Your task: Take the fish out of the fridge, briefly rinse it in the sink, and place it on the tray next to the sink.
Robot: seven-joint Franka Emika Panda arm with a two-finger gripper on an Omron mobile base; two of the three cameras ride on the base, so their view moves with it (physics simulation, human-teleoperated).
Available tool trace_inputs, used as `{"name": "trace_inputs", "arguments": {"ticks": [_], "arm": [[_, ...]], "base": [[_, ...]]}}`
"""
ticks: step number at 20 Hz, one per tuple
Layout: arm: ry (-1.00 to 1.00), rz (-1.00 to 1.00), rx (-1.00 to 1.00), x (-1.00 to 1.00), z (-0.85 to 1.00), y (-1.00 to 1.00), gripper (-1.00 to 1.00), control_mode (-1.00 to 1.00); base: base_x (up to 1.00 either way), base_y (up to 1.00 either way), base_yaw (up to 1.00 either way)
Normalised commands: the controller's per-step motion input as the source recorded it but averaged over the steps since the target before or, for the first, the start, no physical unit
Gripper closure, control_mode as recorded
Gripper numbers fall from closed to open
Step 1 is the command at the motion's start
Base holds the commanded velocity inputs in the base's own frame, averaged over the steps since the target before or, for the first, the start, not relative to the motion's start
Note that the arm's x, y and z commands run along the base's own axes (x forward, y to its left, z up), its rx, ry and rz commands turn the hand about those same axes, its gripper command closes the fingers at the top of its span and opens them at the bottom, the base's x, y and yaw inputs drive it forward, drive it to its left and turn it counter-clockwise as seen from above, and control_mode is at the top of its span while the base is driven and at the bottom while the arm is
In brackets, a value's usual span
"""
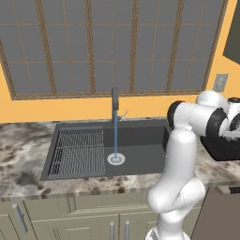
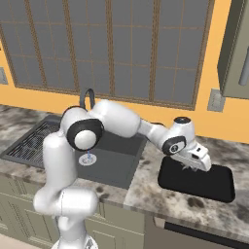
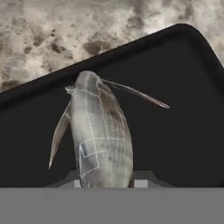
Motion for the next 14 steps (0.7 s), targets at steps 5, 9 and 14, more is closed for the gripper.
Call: {"name": "trace_inputs", "arguments": {"ticks": [5,9,14], "arm": [[0.02,0.0,0.05,0.33,-0.39,-0.72,1.0,-1.0],[0.0,0.0,0.02,0.14,-0.02,-0.22,-1.0,-1.0],[-0.11,-0.01,0.0,-0.5,0.21,0.04,-1.0,-1.0]], "base": [[0.0,0.0,0.0],[0.0,0.0,0.0],[0.0,0.0,0.0]]}}
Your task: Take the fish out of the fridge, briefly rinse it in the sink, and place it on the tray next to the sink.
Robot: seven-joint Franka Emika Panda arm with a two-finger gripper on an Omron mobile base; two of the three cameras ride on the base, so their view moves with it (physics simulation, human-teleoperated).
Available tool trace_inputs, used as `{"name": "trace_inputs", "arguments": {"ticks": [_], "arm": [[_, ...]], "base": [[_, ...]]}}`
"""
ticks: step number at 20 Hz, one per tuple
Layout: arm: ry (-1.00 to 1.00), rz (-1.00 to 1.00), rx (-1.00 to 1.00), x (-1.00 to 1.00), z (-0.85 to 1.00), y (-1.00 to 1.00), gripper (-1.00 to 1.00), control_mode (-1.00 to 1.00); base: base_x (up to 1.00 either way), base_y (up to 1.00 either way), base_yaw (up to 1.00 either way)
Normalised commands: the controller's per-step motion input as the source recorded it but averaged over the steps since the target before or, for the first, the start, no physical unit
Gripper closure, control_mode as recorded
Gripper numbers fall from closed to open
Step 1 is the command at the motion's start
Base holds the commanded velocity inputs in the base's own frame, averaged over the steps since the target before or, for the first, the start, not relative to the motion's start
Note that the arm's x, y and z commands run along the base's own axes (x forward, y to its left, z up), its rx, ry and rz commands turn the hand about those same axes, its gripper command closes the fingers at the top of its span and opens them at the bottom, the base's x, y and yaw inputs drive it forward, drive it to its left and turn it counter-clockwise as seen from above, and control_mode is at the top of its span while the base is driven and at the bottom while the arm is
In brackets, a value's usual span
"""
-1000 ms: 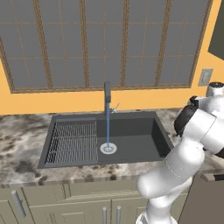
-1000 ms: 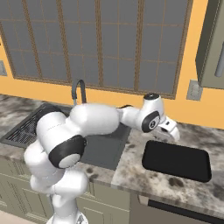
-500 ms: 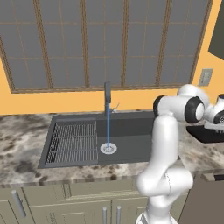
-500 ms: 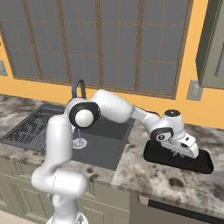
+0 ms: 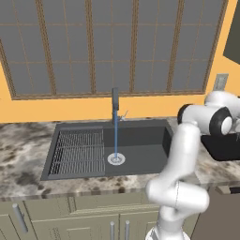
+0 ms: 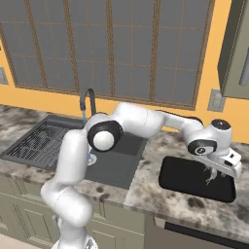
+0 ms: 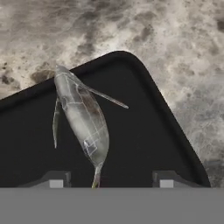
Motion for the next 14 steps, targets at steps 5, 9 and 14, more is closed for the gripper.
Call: {"name": "trace_inputs", "arguments": {"ticks": [5,9,14], "arm": [[-0.31,-0.02,0.0,-0.64,0.7,0.59,-1.0,-1.0],[-0.44,0.0,-0.06,-0.8,0.66,1.0,-1.0,-1.0],[-0.41,0.04,-0.1,-0.65,0.24,1.0,-1.0,-1.0]], "base": [[0.0,0.0,0.0],[0.0,0.0,0.0],[0.0,0.0,0.0]]}}
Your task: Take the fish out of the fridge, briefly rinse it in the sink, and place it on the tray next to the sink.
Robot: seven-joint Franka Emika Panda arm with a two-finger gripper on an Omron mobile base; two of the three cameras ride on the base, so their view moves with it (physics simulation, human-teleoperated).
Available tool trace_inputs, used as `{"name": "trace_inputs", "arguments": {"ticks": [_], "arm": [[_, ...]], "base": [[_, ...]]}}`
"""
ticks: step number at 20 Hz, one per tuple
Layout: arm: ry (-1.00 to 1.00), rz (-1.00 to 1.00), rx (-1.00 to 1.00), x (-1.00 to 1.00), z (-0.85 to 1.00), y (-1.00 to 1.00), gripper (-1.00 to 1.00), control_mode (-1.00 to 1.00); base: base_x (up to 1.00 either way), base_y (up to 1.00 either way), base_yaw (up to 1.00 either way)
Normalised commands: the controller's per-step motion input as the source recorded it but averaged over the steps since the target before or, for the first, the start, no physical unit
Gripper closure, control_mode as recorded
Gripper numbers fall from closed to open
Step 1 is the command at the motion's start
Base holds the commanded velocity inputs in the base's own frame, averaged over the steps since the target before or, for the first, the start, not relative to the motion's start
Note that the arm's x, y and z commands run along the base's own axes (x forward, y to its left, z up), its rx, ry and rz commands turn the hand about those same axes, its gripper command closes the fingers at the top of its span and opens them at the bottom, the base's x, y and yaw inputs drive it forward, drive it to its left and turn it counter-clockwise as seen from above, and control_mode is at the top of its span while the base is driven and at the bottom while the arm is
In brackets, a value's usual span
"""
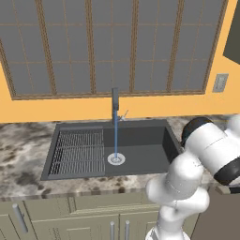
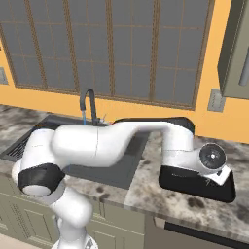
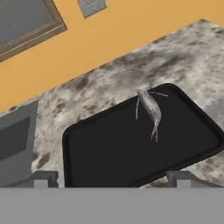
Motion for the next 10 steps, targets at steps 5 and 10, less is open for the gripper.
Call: {"name": "trace_inputs", "arguments": {"ticks": [5,10], "arm": [[-0.31,0.11,-0.07,-0.41,0.15,1.0,-1.0,-1.0],[-0.11,0.31,-0.07,-0.09,0.0,1.0,-1.0,-1.0]], "base": [[0.0,0.0,0.0],[0.0,0.0,0.0]]}}
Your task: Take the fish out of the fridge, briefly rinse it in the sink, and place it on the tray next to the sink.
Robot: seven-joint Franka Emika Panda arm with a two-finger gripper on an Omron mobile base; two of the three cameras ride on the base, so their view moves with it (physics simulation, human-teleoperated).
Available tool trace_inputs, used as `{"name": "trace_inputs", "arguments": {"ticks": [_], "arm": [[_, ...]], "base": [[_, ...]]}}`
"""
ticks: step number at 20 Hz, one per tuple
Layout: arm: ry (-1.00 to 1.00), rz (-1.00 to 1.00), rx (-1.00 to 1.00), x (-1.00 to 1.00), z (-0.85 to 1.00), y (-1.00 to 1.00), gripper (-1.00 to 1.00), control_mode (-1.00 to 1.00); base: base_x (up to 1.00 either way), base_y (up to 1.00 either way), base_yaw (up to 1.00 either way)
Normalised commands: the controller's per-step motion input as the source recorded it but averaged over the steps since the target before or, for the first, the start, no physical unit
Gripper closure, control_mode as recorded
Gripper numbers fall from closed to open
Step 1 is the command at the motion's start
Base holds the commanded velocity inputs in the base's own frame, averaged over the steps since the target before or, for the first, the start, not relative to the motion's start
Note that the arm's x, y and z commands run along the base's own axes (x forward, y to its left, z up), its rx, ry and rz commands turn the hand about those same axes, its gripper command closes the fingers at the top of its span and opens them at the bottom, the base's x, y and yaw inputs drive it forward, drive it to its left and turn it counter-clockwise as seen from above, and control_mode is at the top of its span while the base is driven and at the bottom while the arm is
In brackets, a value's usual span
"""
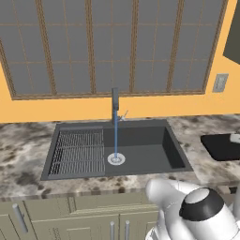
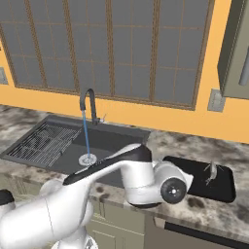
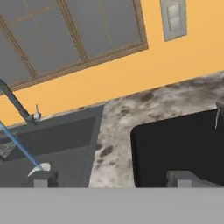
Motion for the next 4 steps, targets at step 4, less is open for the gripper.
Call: {"name": "trace_inputs", "arguments": {"ticks": [4], "arm": [[0.01,0.14,-0.1,-0.13,-0.04,0.76,-1.0,-1.0]], "base": [[0.0,0.0,0.0]]}}
